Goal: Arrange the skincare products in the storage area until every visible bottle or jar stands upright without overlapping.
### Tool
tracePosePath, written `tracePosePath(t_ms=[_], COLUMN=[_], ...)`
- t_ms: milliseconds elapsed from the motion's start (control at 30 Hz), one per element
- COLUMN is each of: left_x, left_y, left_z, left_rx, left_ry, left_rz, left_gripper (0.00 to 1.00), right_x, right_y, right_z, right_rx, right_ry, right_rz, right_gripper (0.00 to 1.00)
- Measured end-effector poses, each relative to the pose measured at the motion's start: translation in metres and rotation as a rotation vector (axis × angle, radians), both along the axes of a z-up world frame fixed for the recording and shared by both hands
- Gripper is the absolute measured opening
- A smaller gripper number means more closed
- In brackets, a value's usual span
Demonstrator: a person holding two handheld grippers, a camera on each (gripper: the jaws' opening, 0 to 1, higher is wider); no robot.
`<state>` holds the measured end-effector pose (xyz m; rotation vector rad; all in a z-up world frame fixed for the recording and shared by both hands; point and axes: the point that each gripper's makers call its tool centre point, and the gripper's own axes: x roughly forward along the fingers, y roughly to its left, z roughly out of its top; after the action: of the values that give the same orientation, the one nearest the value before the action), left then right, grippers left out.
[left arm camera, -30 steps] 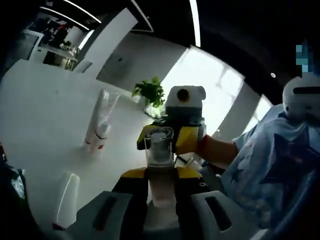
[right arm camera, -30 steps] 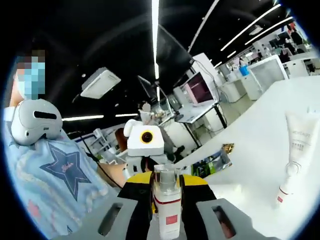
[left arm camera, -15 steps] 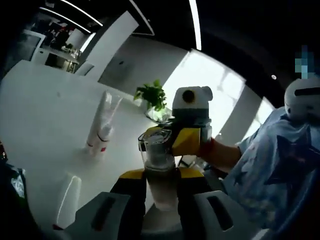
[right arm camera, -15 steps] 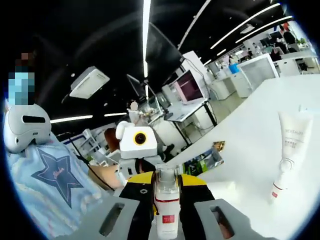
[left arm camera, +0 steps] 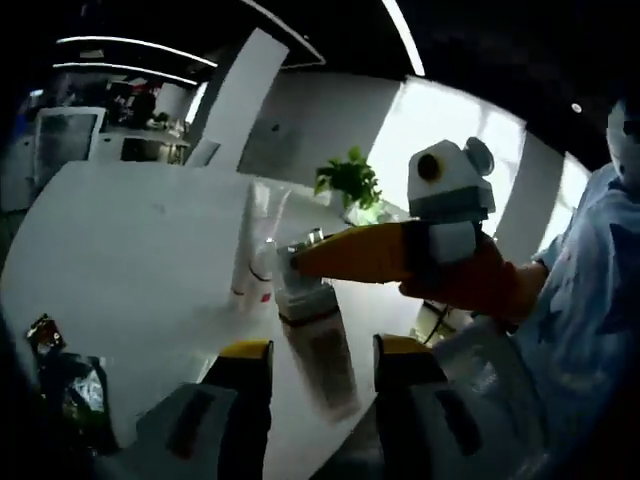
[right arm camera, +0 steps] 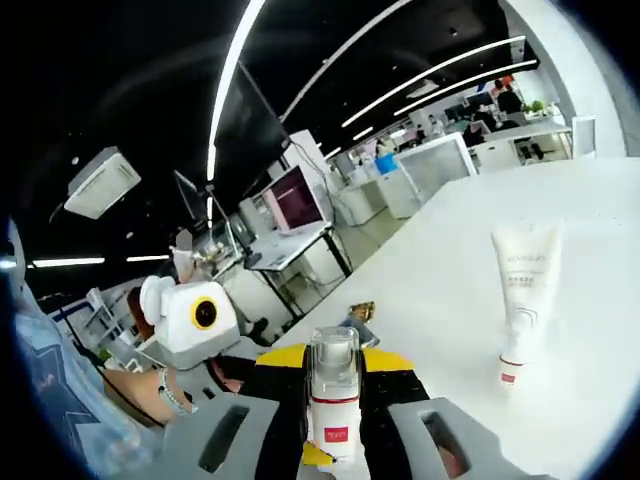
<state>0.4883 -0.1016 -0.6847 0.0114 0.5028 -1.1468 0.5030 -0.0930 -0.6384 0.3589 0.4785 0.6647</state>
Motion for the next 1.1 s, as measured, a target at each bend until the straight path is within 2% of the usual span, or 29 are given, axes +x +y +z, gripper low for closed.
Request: tracePosePath(t_ms=[33, 100, 233, 267, 367, 467, 533, 600, 633, 700, 800, 867, 933, 967, 1000, 1100], left_x=[0.001, 0.004, 0.010, 0.010, 0.009, 0.006, 0.002, -0.002, -0.002, -0.004, -0.016, -0.025, -0.026, -0.026, -0.028, -0.030], left_y=[0.000, 0.005, 0.007, 0.007, 0.007, 0.007, 0.004, 0.002, 0.002, 0.000, -0.006, -0.010, -0.011, -0.012, -0.013, -0.015], left_z=[0.000, -0.001, 0.002, 0.001, -0.003, -0.004, -0.003, 0.000, 0.003, 0.005, 0.008, 0.010, 0.008, 0.008, 0.007, 0.005], left_rx=[0.001, 0.012, 0.009, 0.020, 0.072, 0.088, 0.058, 0.025, 0.003, -0.018, -0.069, -0.103, -0.099, -0.094, -0.088, -0.084], left_ry=[-0.006, -0.001, -0.022, -0.026, -0.086, -0.092, -0.060, -0.021, -0.017, -0.006, 0.054, 0.115, 0.131, 0.125, 0.113, 0.116], left_rz=[0.007, 0.038, 0.062, 0.063, 0.051, 0.038, 0.014, -0.005, -0.014, -0.023, -0.086, -0.131, -0.142, -0.142, -0.148, -0.155], left_gripper=[0.28, 0.22, 0.23, 0.22, 0.22, 0.22, 0.21, 0.21, 0.21, 0.21, 0.21, 0.21, 0.21, 0.21, 0.21, 0.22], right_x=[0.002, 0.002, 0.000, 0.000, -0.001, -0.005, -0.007, -0.011, -0.013, -0.013, -0.015, -0.021, -0.027, -0.024, -0.026, -0.030], right_y=[-0.003, -0.002, 0.000, 0.001, 0.001, 0.005, 0.008, 0.009, 0.005, 0.004, -0.001, 0.003, 0.005, 0.002, 0.001, 0.003], right_z=[-0.002, -0.001, -0.001, -0.002, -0.004, -0.005, -0.002, 0.001, 0.001, 0.003, 0.003, 0.005, 0.004, 0.002, 0.001, 0.000], right_rx=[-0.046, -0.079, -0.077, -0.085, -0.110, -0.135, -0.115, -0.084, -0.057, -0.018, 0.049, 0.123, 0.192, 0.150, 0.112, 0.091], right_ry=[-0.033, -0.061, -0.071, -0.074, -0.082, -0.128, -0.166, -0.177, -0.161, -0.152, -0.141, -0.117, -0.054, -0.088, -0.096, -0.095], right_rz=[-0.029, -0.051, -0.080, -0.077, -0.069, 0.012, 0.063, 0.111, 0.147, 0.163, 0.197, 0.232, 0.243, 0.236, 0.254, 0.247], right_gripper=[0.11, 0.11, 0.11, 0.11, 0.11, 0.11, 0.12, 0.14, 0.14, 0.15, 0.21, 0.20, 0.17, 0.17, 0.16, 0.16])
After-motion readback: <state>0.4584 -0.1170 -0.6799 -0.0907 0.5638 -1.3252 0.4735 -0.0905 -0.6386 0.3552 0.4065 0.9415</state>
